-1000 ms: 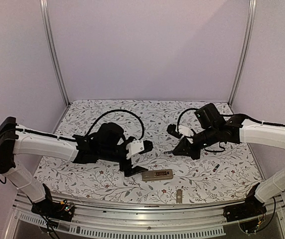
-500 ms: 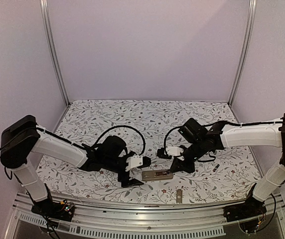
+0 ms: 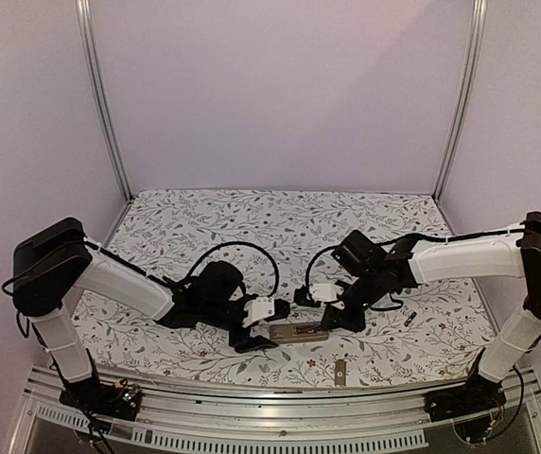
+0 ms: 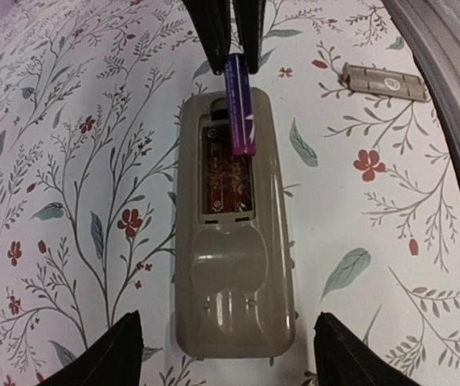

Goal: Load the batteries into the remote control
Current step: Place the battery in the battery compartment.

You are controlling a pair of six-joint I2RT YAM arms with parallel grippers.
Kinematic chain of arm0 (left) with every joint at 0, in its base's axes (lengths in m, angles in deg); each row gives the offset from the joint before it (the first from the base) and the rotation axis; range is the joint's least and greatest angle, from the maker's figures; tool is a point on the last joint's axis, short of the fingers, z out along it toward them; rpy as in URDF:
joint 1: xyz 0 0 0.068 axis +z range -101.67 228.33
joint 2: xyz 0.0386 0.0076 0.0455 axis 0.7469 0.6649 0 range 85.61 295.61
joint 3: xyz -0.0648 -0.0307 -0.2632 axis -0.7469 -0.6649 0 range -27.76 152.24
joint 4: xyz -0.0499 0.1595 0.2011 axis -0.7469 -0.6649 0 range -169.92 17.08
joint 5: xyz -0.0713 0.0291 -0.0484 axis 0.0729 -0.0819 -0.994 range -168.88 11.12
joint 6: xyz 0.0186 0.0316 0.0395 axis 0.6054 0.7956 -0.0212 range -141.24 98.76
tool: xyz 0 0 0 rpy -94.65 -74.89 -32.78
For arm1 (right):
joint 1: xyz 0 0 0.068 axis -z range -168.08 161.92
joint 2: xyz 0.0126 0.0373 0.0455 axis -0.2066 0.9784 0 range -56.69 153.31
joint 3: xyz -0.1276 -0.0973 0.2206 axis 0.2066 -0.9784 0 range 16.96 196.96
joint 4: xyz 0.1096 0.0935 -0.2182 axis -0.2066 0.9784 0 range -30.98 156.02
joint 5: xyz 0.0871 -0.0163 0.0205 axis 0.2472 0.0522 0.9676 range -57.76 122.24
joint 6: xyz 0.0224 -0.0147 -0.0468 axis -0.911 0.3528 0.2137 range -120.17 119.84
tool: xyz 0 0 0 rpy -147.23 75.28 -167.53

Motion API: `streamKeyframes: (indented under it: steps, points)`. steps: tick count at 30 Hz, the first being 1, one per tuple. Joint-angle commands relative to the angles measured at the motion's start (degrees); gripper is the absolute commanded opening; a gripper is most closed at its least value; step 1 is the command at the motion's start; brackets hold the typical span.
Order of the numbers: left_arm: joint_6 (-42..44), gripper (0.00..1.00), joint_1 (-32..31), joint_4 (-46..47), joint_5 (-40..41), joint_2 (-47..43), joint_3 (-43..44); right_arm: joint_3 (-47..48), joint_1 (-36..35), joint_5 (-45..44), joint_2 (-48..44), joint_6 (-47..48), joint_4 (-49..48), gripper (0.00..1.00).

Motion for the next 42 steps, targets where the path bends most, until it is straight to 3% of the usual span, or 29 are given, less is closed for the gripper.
streamKeyframes:
  steps: [1,20,28,36,42]
  points:
    - [0.1,0.72,0.8,1.1,-1.0,1.3,-0.6,1.9,-0.7,-1.9,1.0,1.3,0.1,0.0]
    - [0.4,0.74,1.9,-0.2,-1.8,0.2,-0.7,4.6,-2.6,-2.1,5.1,5.5,0.9,0.0]
    - [3.7,0.85,3.2,2.6,-3.6,-6.4,-6.2,3.8,-2.6,-3.0,5.4,6.0,1.2,0.0]
    - [3.7,0.84,3.1,2.4,-3.9,-3.0,-4.7,5.5,-3.4,-1.8,7.2,5.8,0.5,0.0]
    - [3.2,0.77,3.0,2.1,-4.7,-1.3,-3.9,5.1,-3.6,-0.8,8.0,3.3,-0.8,0.0]
